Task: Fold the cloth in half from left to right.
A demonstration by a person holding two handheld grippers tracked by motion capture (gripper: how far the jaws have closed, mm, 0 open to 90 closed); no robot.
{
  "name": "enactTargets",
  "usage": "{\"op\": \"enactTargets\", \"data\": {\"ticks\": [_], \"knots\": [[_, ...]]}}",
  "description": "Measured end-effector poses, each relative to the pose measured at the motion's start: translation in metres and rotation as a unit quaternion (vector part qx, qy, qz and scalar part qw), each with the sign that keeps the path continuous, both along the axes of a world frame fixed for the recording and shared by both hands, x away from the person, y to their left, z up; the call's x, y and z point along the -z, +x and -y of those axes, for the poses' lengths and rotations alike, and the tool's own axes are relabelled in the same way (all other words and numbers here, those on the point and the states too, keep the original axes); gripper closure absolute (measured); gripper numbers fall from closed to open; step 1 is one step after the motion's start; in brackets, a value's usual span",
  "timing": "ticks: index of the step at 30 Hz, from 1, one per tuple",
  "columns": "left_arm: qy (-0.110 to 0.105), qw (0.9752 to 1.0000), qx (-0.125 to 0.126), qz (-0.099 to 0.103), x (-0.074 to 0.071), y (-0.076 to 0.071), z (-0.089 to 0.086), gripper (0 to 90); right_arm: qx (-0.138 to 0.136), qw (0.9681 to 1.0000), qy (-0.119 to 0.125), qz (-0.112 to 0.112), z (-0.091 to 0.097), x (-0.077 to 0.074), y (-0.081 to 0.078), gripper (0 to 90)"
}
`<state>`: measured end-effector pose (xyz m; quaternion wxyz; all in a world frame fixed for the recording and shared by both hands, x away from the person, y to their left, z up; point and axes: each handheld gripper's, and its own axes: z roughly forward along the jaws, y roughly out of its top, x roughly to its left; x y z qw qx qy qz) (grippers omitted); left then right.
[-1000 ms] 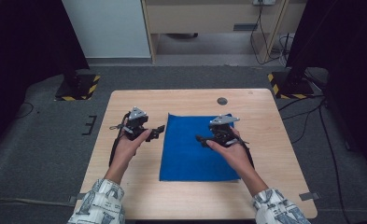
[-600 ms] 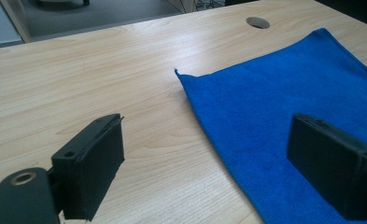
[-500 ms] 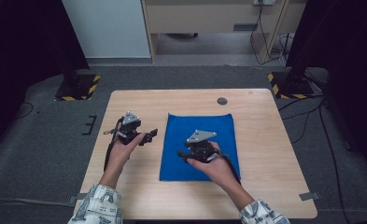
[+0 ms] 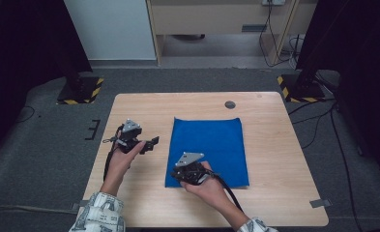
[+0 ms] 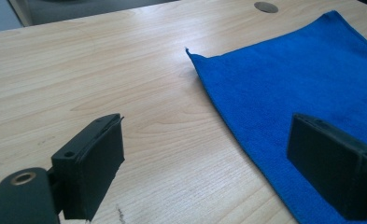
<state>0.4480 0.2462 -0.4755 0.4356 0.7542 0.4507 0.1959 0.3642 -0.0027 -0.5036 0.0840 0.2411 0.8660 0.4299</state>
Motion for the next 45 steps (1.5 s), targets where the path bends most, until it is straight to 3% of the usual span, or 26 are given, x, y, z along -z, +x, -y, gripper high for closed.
{"op": "enactTargets", "data": {"ticks": [4,14,22,30,31,34,43,45], "knots": [[-0.004,1.0,-0.001,-0.002,0.0,0.0,-0.002,10.5,-0.007,1.0,-0.005,-0.003,-0.01,0.008,-0.005,77.8],[-0.002,1.0,-0.002,-0.006,0.002,0.0,-0.003,10.5,-0.012,0.9995,-0.028,-0.005,-0.024,0.018,-0.013,60.7],[-0.003,1.0,-0.002,-0.007,0.003,0.0,-0.004,10.5,-0.009,0.999,-0.044,-0.004,-0.029,0.027,-0.017,54.5],[-0.001,1.0,-0.002,-0.01,0.004,0.0,-0.003,10.5,0.006,0.9986,-0.053,0.007,-0.028,0.027,-0.016,69.7],[-0.001,1.0,-0.002,-0.009,0.004,0.0,-0.003,10.5,0.009,0.9986,-0.052,0.006,-0.027,0.027,-0.014,76.7],[-0.001,0.9999,0.002,-0.011,0.004,0.0,-0.002,10.5,0.014,0.9987,-0.048,0.002,-0.025,0.026,-0.01,83.9],[-0.006,1.0,-0.002,-0.007,-0.003,0.009,0.006,11.1,0.002,0.9994,-0.033,-0.005,-0.022,0.025,-0.014,85.6],[-0.017,0.9998,-0.004,-0.005,-0.005,0.012,0.008,11.5,0.0,0.9995,-0.032,-0.007,-0.021,0.025,-0.015,85.7]]}}
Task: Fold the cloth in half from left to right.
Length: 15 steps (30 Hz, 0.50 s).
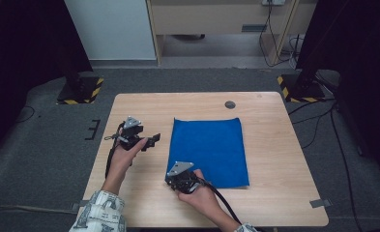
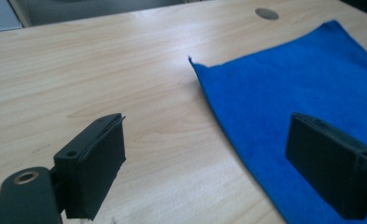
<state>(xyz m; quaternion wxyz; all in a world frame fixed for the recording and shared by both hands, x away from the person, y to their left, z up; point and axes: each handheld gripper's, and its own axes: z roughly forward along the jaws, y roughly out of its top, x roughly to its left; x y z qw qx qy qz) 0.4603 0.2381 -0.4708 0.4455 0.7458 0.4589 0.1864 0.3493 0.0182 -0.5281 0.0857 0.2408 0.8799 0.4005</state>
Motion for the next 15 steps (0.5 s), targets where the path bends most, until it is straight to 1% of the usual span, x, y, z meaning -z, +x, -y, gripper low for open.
{"op": "enactTargets", "data": {"ticks": [2,4,6,7,8,11,12,13,15], "knots": [[0.006,1.0,0.005,-0.004,-0.001,0.005,0.004,12.1,-0.001,1.0,0.004,-0.002,0.002,0.001,-0.001,85.8],[0.016,0.9998,0.011,-0.008,-0.001,0.01,0.011,12.4,-0.004,1.0,0.004,-0.002,0.003,0.001,-0.004,85.8],[0.026,0.9994,0.016,-0.014,-0.001,0.016,0.017,12.9,-0.004,0.9999,0.01,-0.004,0.004,0.001,-0.005,85.8],[0.033,0.9992,0.017,-0.014,-0.001,0.019,0.021,14.0,-0.001,0.9999,0.012,-0.007,0.004,0.001,-0.007,85.8],[0.037,0.999,0.018,-0.014,-0.001,0.022,0.024,16.1,-0.004,0.9999,0.014,-0.007,0.004,0.002,-0.007,85.8],[0.046,0.9985,0.022,-0.019,0.0,0.031,0.034,17.3,-0.008,0.9997,0.02,-0.007,0.004,0.002,-0.01,86.0],[0.046,0.9985,0.022,-0.019,0.0,0.031,0.034,17.8,-0.007,0.9997,0.022,-0.009,0.004,0.002,-0.011,86.0],[0.051,0.9981,0.027,-0.022,0.003,0.037,0.04,18.8,-0.007,0.9996,0.024,-0.01,0.004,0.002,-0.012,86.1],[0.05,0.9981,0.028,-0.025,0.004,0.04,0.042,20.6,-0.008,0.9996,0.024,-0.01,0.003,0.002,-0.014,86.1]]}}
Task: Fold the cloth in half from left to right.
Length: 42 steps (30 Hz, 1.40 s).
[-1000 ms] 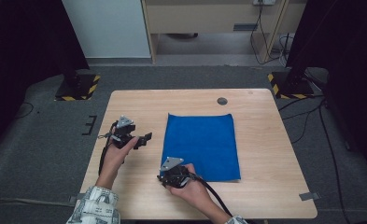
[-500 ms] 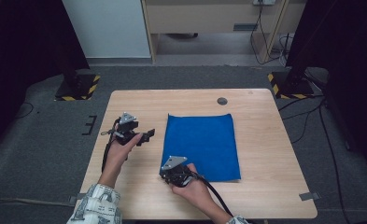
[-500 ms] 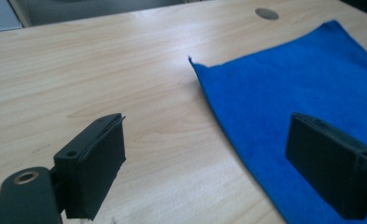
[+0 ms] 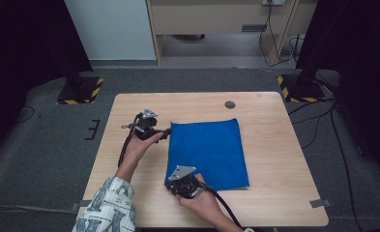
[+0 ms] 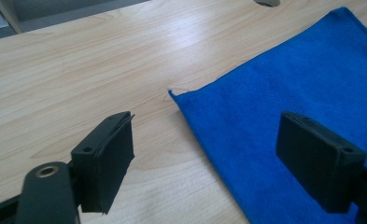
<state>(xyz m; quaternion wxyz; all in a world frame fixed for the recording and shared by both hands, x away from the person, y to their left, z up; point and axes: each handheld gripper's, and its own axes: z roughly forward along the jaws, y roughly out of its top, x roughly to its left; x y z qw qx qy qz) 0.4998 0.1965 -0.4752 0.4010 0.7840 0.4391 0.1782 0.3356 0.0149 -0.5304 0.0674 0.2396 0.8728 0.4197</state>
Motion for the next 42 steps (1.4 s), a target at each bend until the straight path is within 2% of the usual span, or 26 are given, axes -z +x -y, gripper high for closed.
{"op": "enactTargets", "data": {"ticks": [2,5,6,10,13,14,15,18,24,26,28,29,32,38,39,42], "knots": [[-0.005,1.0,-0.003,0.006,0.003,0.003,0.002,24.1,-0.002,1.0,0.002,-0.002,-0.001,0.0,-0.001,86.1],[0.01,0.9999,-0.006,-0.01,0.016,0.013,0.005,27.2,-0.005,0.9999,0.008,-0.005,-0.005,0.001,-0.004,86.0],[0.01,0.9999,-0.006,-0.01,0.016,0.013,0.005,29.2,-0.006,0.9999,0.008,-0.005,-0.006,0.001,-0.005,86.0],[0.019,0.9996,-0.005,-0.022,0.032,0.022,0.006,34.1,-0.009,0.9999,0.008,-0.006,-0.011,0.001,-0.008,85.7],[0.031,0.9992,-0.014,-0.023,0.036,0.025,0.005,39.5,-0.01,0.9999,0.008,-0.006,-0.012,0.001,-0.008,85.6],[0.028,0.9991,-0.018,-0.025,0.039,0.027,0.004,39.5,-0.007,0.9999,0.009,-0.007,-0.012,0.002,-0.008,85.5],[0.016,0.9992,-0.02,-0.03,0.042,0.029,0.002,41.6,-0.007,0.9999,0.006,-0.008,-0.013,0.003,-0.009,85.3],[0.006,0.9992,-0.022,-0.032,0.045,0.032,0.002,43.4,-0.007,0.9999,0.003,-0.007,-0.013,0.004,-0.009,85.1],[0.011,0.9991,-0.016,-0.039,0.049,0.037,0.007,48.3,-0.006,1.0,0.003,-0.004,-0.014,0.003,-0.011,85.0],[0.012,0.9991,-0.014,-0.039,0.05,0.037,0.008,52.6,-0.007,1.0,0.003,-0.001,-0.013,0.003,-0.011,85.0],[0.019,0.9988,-0.013,-0.043,0.052,0.038,0.011,54.1,-0.007,1.0,0.004,-0.002,-0.013,0.003,-0.011,85.0],[0.016,0.9986,-0.013,-0.049,0.053,0.04,0.012,57.0,-0.007,1.0,0.004,-0.002,-0.012,0.004,-0.012,85.0],[0.01,0.9987,-0.013,-0.049,0.055,0.041,0.013,63.2,-0.007,1.0,0.005,-0.001,-0.012,0.004,-0.012,85.0],[-0.005,0.9989,-0.004,-0.046,0.054,0.041,0.013,85.3,-0.006,1.0,0.008,0.0,-0.01,0.004,-0.013,85.1],[-0.021,0.9989,-0.002,-0.041,0.052,0.041,0.012,87.2,-0.005,1.0,0.009,-0.001,-0.01,0.004,-0.013,85.1],[-0.022,0.9992,-0.007,-0.032,0.047,0.04,0.011,87.9,-0.005,0.9999,0.009,0.002,-0.01,0.003,-0.014,85.1]]}}
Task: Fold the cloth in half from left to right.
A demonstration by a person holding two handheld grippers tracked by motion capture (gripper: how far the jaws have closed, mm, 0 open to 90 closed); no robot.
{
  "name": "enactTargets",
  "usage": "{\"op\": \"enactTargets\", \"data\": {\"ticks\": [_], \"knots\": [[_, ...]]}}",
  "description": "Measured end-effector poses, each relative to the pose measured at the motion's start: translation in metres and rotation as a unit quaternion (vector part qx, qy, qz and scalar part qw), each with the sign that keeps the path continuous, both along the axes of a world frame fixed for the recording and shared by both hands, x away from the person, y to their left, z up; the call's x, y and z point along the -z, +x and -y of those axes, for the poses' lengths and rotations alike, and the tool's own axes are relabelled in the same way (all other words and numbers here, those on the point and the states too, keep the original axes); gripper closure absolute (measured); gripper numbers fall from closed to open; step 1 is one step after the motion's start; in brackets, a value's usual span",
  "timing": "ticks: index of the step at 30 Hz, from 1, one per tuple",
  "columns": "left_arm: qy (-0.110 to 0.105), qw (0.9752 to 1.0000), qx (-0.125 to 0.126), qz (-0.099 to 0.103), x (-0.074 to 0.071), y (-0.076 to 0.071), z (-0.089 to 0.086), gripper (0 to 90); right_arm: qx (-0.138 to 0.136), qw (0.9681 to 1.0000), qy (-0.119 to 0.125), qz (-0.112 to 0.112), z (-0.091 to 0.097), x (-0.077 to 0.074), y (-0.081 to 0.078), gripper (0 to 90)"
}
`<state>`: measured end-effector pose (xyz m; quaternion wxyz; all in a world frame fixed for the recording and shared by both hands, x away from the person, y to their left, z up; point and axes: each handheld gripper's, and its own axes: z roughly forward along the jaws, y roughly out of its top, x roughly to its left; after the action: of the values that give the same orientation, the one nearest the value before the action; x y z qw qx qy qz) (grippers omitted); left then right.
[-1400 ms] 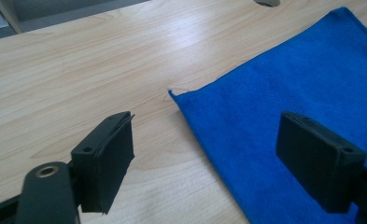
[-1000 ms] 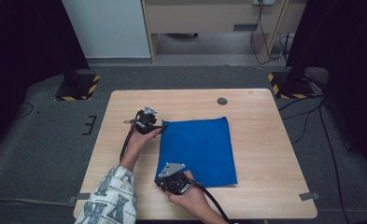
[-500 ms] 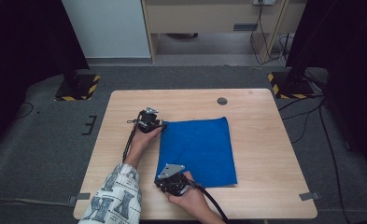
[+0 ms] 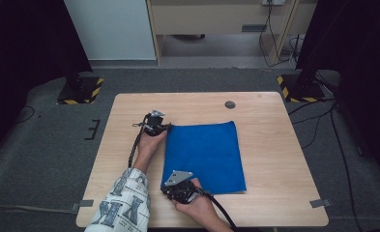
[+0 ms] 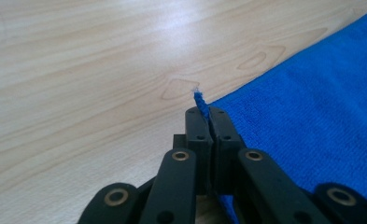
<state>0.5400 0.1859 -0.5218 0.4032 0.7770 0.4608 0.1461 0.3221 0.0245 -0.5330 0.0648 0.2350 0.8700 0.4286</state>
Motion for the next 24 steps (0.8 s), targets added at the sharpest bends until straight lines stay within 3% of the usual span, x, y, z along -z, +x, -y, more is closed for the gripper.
{"op": "enactTargets", "data": {"ticks": [9,16,19,24], "knots": [[-0.002,0.9999,0.0,0.013,-0.013,-0.005,-0.003,88.1,0.008,0.9999,0.007,0.006,-0.001,-0.005,-0.003,85.4],[-0.001,0.9997,-0.003,0.024,-0.026,-0.009,-0.006,88.2,0.012,0.9996,0.014,0.02,-0.003,-0.019,-0.007,86.0],[0.006,0.9998,0.002,0.019,-0.031,-0.008,-0.009,88.3,0.012,0.9995,0.018,0.023,-0.005,-0.023,-0.008,86.3],[0.006,0.9995,0.008,0.03,-0.042,-0.008,-0.01,88.3,0.013,0.9993,0.018,0.031,-0.007,-0.027,-0.009,86.7]]}}
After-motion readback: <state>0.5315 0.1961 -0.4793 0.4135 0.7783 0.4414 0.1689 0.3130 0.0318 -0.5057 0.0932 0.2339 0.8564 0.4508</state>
